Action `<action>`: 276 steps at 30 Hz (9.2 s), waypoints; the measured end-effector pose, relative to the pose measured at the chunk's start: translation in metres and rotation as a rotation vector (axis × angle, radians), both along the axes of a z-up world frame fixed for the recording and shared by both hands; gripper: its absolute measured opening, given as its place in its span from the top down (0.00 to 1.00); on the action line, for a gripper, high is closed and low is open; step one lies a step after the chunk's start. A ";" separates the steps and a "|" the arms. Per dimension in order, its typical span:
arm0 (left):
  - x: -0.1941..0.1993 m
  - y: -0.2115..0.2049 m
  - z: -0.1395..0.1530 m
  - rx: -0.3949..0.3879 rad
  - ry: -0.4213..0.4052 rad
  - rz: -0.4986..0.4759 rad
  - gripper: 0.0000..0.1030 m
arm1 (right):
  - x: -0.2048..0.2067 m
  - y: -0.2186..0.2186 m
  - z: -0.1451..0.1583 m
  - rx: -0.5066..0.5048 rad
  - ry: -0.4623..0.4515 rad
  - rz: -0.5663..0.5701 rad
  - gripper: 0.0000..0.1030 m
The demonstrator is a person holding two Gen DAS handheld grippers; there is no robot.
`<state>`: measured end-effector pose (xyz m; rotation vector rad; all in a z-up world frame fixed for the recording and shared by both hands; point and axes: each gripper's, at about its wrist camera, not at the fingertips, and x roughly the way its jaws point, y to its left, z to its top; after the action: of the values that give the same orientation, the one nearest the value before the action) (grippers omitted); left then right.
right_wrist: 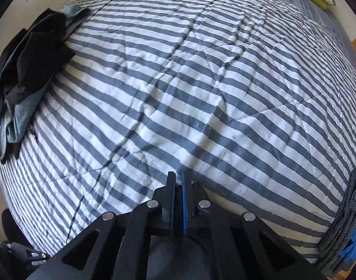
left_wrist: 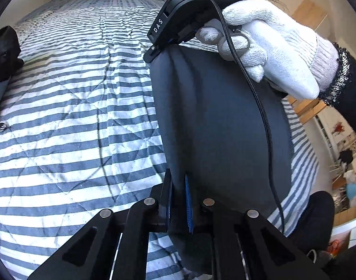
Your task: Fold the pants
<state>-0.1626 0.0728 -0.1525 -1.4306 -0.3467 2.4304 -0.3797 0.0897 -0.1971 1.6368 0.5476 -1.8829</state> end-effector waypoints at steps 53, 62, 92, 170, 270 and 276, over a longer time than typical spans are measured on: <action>-0.026 -0.003 0.018 -0.096 -0.098 0.151 0.43 | 0.230 0.231 0.008 -0.191 0.199 -0.447 0.35; -0.061 -0.014 -0.013 -0.010 -0.172 0.186 0.40 | 0.193 0.261 -0.022 -0.252 0.059 -0.505 0.21; -0.054 0.053 0.087 -0.041 0.028 0.036 0.96 | 0.224 0.244 0.058 -0.386 0.163 -0.432 0.82; -0.330 0.205 0.056 -0.012 0.099 -0.057 0.80 | -0.003 0.273 0.087 0.032 0.333 -0.421 0.46; -0.147 0.318 0.128 -0.171 0.063 -0.158 0.42 | 0.184 0.381 0.116 -0.076 0.366 -0.877 0.62; -0.080 0.302 0.174 -0.222 0.130 -0.122 0.34 | 0.235 0.336 0.162 -0.104 0.443 -0.804 0.62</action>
<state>-0.2431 0.3749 0.0219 -1.3256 0.0406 2.5067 -0.1448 0.4255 -0.0346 1.4814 -0.0885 -2.8315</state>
